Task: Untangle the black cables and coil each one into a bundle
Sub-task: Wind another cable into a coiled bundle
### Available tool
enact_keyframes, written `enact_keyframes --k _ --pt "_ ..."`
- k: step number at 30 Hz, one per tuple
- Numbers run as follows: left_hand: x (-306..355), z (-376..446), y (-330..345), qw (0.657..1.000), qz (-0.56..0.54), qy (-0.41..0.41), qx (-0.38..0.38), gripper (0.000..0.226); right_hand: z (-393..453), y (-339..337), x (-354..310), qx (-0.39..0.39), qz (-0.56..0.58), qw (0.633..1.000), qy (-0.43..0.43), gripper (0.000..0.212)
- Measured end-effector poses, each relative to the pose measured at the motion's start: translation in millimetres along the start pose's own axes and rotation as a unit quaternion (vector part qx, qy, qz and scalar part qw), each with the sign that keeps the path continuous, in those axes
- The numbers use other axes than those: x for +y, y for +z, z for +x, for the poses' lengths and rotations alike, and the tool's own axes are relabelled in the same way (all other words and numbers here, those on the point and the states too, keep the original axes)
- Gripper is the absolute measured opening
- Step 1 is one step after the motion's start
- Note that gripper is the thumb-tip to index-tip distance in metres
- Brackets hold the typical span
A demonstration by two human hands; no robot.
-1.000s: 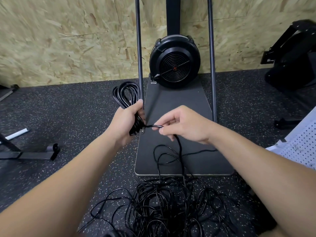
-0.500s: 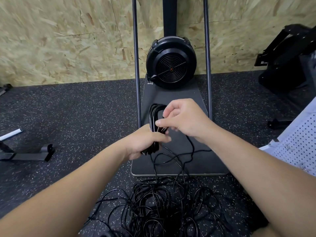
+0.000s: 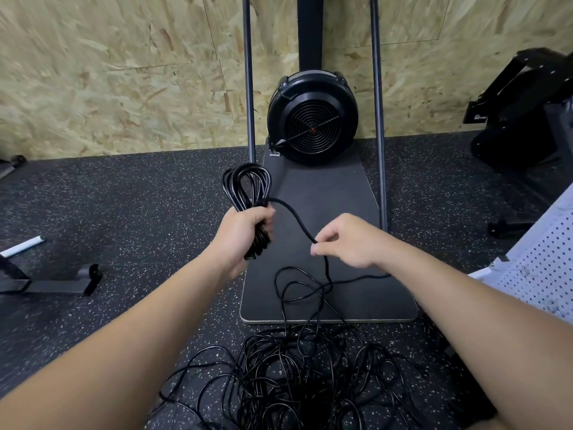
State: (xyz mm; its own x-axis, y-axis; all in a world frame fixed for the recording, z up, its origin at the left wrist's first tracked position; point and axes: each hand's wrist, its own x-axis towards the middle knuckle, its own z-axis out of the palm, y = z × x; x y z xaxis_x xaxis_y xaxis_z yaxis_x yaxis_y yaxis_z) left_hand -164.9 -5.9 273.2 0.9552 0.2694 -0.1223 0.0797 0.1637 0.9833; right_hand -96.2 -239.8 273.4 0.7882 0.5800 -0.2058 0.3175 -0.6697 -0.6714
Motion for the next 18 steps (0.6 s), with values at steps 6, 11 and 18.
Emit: enact_keyframes --k 6,11,18 --pt "-4.3 -7.8 -4.4 0.994 0.107 -0.008 -0.029 0.025 -3.4 -8.9 -33.7 0.087 0.148 0.981 -0.094 0.011" --pt "-10.7 -25.4 15.6 0.988 0.094 0.023 -0.12 0.025 -3.7 -7.3 -45.8 0.133 0.309 0.938 -0.079 0.017" --pt "-6.1 -32.7 29.8 0.984 0.076 0.037 -0.157 0.02 -3.6 -9.8 -46.7 0.204 0.211 0.954 -0.067 0.026"
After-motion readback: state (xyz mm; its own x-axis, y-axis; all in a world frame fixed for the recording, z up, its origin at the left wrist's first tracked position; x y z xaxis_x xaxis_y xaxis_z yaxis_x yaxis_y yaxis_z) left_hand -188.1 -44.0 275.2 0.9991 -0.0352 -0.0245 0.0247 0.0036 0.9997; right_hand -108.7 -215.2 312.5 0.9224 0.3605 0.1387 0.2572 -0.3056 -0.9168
